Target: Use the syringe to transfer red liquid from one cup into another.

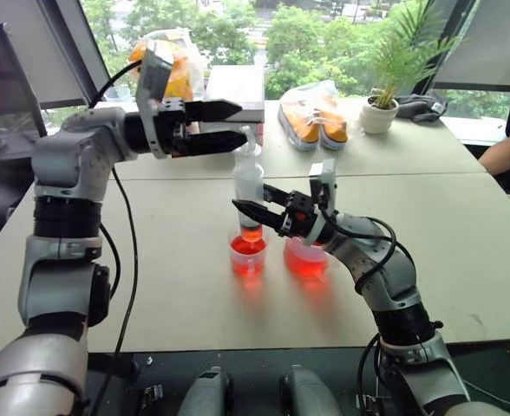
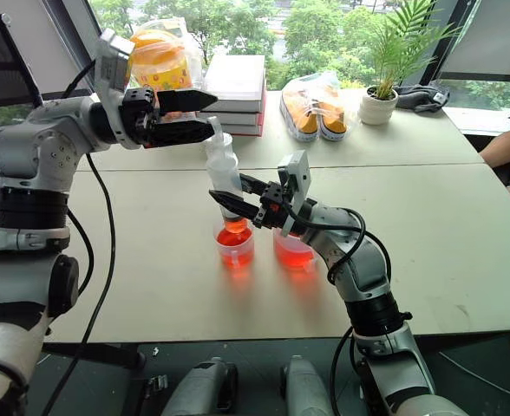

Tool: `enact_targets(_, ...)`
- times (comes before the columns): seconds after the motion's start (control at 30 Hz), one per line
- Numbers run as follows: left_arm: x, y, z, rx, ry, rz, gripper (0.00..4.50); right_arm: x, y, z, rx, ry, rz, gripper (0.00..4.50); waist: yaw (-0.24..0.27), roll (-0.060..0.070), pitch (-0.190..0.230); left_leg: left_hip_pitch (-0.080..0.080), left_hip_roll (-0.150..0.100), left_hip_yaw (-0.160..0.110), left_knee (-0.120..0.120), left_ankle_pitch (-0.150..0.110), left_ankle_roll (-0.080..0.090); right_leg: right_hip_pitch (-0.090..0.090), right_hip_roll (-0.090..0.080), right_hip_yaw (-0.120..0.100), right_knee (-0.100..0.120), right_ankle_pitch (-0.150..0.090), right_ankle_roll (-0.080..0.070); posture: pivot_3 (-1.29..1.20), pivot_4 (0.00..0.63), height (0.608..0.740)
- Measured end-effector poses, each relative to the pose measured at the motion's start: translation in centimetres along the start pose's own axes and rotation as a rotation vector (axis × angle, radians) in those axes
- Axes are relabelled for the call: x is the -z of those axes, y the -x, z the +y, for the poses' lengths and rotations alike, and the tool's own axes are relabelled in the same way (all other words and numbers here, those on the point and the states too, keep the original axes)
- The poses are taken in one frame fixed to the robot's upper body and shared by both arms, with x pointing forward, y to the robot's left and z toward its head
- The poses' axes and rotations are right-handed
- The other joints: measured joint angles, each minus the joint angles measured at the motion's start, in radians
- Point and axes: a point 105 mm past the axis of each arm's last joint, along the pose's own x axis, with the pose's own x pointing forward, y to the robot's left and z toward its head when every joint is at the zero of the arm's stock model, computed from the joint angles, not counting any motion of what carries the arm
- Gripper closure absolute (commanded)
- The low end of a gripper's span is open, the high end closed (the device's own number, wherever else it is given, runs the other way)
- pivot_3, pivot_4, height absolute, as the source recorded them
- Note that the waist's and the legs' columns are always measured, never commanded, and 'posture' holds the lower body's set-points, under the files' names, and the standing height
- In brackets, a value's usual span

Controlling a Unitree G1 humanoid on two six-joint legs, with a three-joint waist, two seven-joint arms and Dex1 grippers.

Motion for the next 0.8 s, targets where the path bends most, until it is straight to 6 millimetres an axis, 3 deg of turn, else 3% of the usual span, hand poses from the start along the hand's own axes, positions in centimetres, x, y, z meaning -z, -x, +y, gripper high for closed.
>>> enact_targets(0.17, 0.0, -0.8, -1.2, 0.088, 0.017, -0.005, 4.45, -0.1, 0.3, -0.4, 0.022, -0.001, 0.000, 3.09, 0.000, 0.000, 0.000, 0.000, 0.000, 0.000, 0.000, 0.000, 0.000, 0.000, 0.000, 0.000, 0.000, 0.000, 0.000, 0.00, 0.150, 0.740)
enact_targets(0.43, -0.3, -0.1, -2.1, 0.129, -0.004, 0.042, 4.48, -0.2, -0.2, 0.3, -0.020, -0.019, 0.007, 3.09, -0.002, 0.000, 0.000, 0.000, 0.000, 0.000, 0.000, 0.000, 0.000, 0.000, 0.000, 0.000, 0.000, 0.000, 0.000, 0.00, 0.150, 0.740)
enact_targets(0.8, 1.0, 0.7, -2.3, 0.115, -0.065, 0.073, 4.48, -0.7, -1.0, 0.4, -0.048, -0.041, 0.040, 3.09, 0.002, 0.000, 0.000, 0.000, 0.000, 0.000, 0.000, 0.000, 0.000, 0.000, -0.001, 0.000, 0.000, 0.000, 0.000, 0.00, 0.150, 0.740)
